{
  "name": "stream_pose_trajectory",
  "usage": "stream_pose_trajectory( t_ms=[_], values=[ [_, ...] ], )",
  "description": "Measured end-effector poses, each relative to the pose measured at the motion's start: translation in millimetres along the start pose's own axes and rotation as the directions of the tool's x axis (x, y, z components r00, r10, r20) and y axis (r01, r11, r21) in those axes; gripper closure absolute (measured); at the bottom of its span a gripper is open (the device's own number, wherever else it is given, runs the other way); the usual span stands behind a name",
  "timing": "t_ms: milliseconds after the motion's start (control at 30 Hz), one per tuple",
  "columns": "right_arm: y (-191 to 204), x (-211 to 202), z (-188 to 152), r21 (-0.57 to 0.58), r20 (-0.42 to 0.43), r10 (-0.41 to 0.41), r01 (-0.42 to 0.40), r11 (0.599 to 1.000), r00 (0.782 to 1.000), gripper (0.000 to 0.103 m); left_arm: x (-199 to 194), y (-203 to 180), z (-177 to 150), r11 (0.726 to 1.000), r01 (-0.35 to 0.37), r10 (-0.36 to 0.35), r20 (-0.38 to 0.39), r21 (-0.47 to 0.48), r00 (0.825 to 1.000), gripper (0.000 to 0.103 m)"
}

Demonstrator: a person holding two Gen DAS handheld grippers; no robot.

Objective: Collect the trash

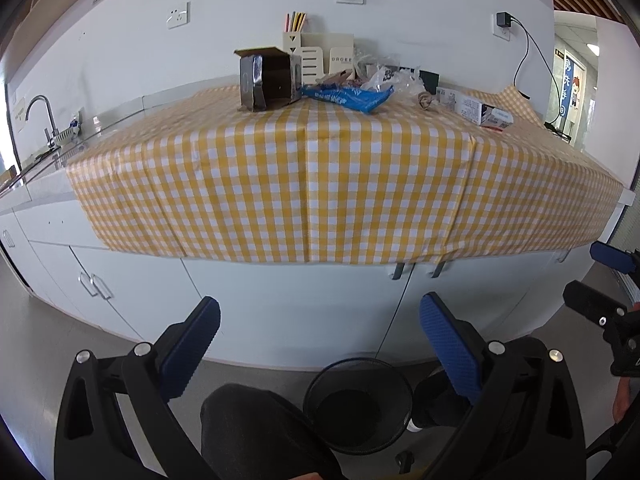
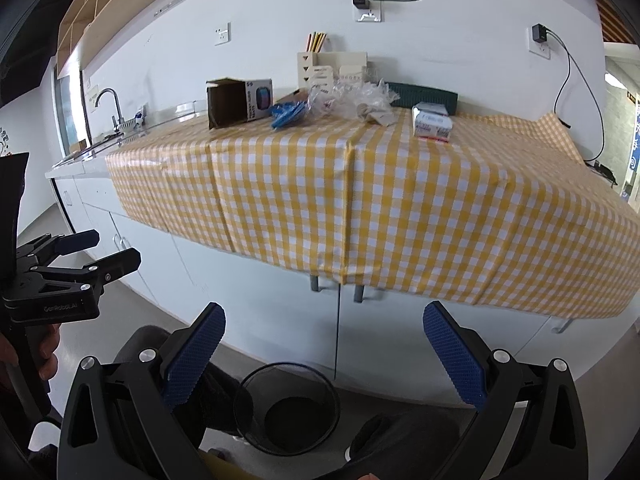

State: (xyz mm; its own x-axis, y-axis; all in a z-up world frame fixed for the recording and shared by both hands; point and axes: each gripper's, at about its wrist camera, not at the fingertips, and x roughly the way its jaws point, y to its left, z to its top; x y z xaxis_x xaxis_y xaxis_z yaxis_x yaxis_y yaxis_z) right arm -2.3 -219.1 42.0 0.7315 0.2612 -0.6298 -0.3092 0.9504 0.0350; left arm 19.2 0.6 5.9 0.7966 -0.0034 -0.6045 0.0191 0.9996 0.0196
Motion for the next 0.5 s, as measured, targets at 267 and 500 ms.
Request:
stream_pose_trajectory(
  t_ms=[267, 500],
  values=[
    [-25.8, -14.1, 50.9, -0.025, 0.129, -0.055, 0.059, 0.998, 0.99, 0.003, 0.0, 6.8, 58.5, 0.994, -0.077, 0.066, 0.132, 0.076, 0.989, 0.004],
    [-79.3, 4.2, 121.8, 0.094, 0.125, -0.062, 0.05, 0.994, 0.99, 0.003, 28.5, 22.3, 122.8, 0.987, -0.114, 0.097, 0.153, 0.112, 0.983, 0.004]
  ],
)
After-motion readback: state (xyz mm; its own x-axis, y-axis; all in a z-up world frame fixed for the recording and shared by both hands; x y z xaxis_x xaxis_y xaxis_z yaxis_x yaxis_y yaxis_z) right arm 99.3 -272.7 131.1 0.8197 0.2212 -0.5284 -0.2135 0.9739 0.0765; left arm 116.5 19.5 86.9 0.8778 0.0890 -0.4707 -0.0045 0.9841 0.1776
